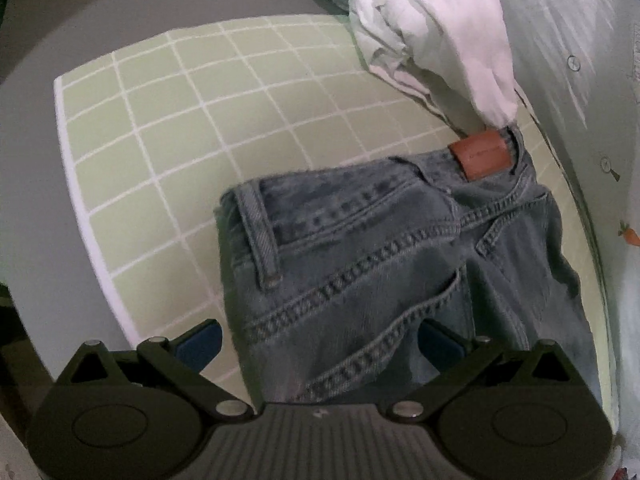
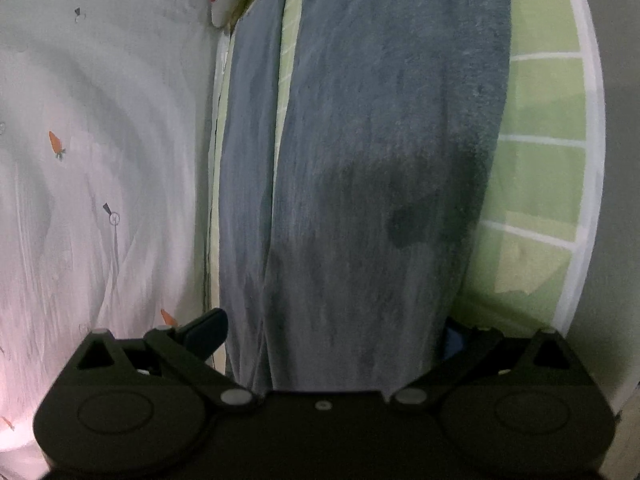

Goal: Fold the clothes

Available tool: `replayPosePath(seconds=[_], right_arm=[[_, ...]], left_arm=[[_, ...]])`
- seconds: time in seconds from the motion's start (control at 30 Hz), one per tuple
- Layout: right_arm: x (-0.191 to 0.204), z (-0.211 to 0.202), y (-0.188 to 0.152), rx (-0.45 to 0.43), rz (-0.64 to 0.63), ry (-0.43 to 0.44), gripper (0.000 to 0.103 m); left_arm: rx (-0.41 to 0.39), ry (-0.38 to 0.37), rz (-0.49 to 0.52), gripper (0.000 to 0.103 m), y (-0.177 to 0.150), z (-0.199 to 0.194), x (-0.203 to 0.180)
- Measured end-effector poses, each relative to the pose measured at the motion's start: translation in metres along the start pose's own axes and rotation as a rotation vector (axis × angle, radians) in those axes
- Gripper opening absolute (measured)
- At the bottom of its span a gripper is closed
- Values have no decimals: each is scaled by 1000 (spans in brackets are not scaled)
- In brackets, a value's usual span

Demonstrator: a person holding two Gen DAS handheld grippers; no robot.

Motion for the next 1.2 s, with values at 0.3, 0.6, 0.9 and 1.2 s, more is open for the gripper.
replayPosePath(seconds=[0.3, 0.6, 0.9, 1.2], right_arm=[[-9, 5, 29, -45, 195, 53, 103], [-16, -19, 121, -215, 184, 28, 103], [-2, -36, 213, -402, 150, -243, 47], [6, -58, 227, -512, 123, -323, 2]], left_arm=[[-58, 43, 14, 102, 2, 4, -5], [-97, 23, -22, 100, -26, -2, -9], [-206, 72, -44, 40, -35, -6, -16], [-278, 108, -12, 17, -41, -22, -35]])
Point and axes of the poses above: each gripper's, at about its wrist camera, not at the fingertips, and z roughly the way its jaws point, x to its left, y to its top, the point moved 2 cm from there along z, roughly the way its jaws point, and after that the axes turned 14 degrees about -y, right-handed, at the moved point
